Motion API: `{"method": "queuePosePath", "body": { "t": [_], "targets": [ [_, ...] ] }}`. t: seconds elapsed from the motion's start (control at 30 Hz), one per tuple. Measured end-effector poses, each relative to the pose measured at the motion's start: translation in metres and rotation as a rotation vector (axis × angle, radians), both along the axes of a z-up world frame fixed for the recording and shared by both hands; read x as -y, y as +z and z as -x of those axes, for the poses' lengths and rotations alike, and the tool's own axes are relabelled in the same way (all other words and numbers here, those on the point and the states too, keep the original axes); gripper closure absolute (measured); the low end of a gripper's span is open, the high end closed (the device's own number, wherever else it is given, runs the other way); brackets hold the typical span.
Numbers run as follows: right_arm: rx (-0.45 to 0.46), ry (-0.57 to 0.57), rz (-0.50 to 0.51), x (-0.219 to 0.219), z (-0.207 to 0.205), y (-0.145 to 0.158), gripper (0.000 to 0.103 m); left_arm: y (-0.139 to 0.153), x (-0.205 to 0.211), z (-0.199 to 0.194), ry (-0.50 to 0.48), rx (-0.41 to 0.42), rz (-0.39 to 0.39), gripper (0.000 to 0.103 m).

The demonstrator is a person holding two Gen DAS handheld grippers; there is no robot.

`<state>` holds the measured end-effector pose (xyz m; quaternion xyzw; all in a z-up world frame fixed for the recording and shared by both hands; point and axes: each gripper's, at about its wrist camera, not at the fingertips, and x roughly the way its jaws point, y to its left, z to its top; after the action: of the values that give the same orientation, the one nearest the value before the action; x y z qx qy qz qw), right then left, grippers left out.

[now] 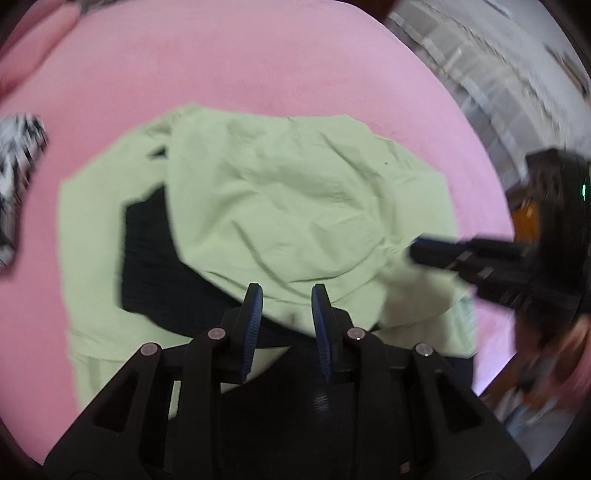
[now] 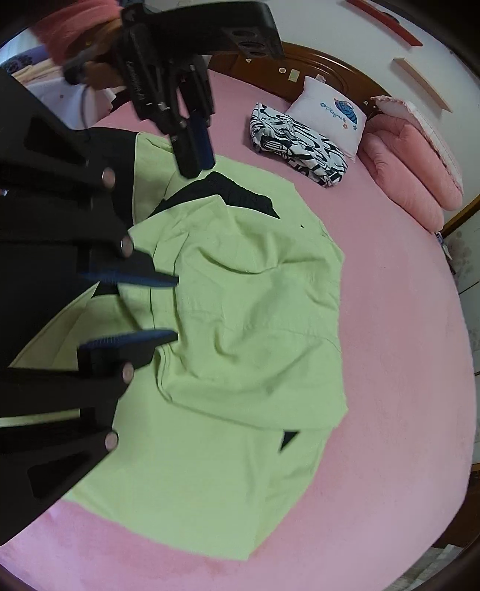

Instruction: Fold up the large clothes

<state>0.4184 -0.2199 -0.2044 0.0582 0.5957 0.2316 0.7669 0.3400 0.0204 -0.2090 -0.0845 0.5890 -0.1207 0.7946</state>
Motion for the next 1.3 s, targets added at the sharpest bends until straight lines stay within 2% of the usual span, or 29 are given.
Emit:
{"method": "queuePosePath", "body": {
  "t": [0.07,0.13,0.23,0.3,0.37,0.47,0.57,0.67,0.73,0.77,0.87,1.0,1.1,1.3],
  "targets": [
    [0.006,0.007,-0.034,-0.013,-0.001,-0.009,0.090,-0.013,0.009,-0.005,0.037,-0.019,0.041,0.079],
    [0.004,0.017,-0.075,-0.022,-0.003,-0.017,0.090,-0.029,0.020,-0.015,0.041,-0.030,0.042,0.079],
    [-0.005,0.026,-0.075,-0.033,-0.006,-0.034,0.090,-0.059,0.038,-0.020,0.003,-0.060,-0.041,0.081],
    [-0.005,0.034,-0.024,-0.038,-0.008,-0.046,0.090,-0.077,0.044,-0.021,-0.015,-0.067,-0.075,0.081],
    [-0.016,0.024,0.015,-0.033,-0.009,-0.057,0.095,-0.088,0.043,-0.019,-0.028,-0.063,-0.093,0.082],
    [-0.034,-0.053,0.064,-0.014,-0.011,-0.067,0.097,-0.092,0.036,-0.016,-0.025,-0.066,-0.091,0.083],
    [-0.066,-0.138,0.032,0.009,-0.011,-0.070,0.097,-0.088,0.033,-0.018,-0.016,-0.078,-0.086,0.083],
    [-0.058,-0.161,-0.002,0.022,-0.014,-0.062,0.097,-0.073,0.032,-0.020,-0.024,-0.062,-0.083,0.083],
    [-0.020,-0.160,-0.024,0.024,-0.017,-0.051,0.097,-0.063,0.026,-0.024,-0.022,-0.056,-0.017,0.083],
    [-0.001,-0.159,-0.034,0.023,-0.019,-0.046,0.097,-0.060,0.022,-0.029,-0.022,-0.064,0.049,0.083],
    [0.061,-0.164,-0.094,0.015,-0.031,-0.035,0.097,-0.050,0.012,-0.046,0.028,-0.044,0.099,0.083],
    [0.131,-0.159,-0.129,-0.008,-0.056,-0.030,0.097,-0.048,0.002,-0.080,0.105,-0.001,0.079,0.083],
    [0.150,-0.179,-0.153,-0.025,-0.086,-0.037,0.097,-0.055,-0.001,-0.111,0.155,0.030,0.061,0.083],
    [0.149,-0.190,-0.157,-0.049,-0.139,-0.064,0.098,-0.087,0.002,-0.162,0.189,0.029,0.016,0.089]
  ]
}}
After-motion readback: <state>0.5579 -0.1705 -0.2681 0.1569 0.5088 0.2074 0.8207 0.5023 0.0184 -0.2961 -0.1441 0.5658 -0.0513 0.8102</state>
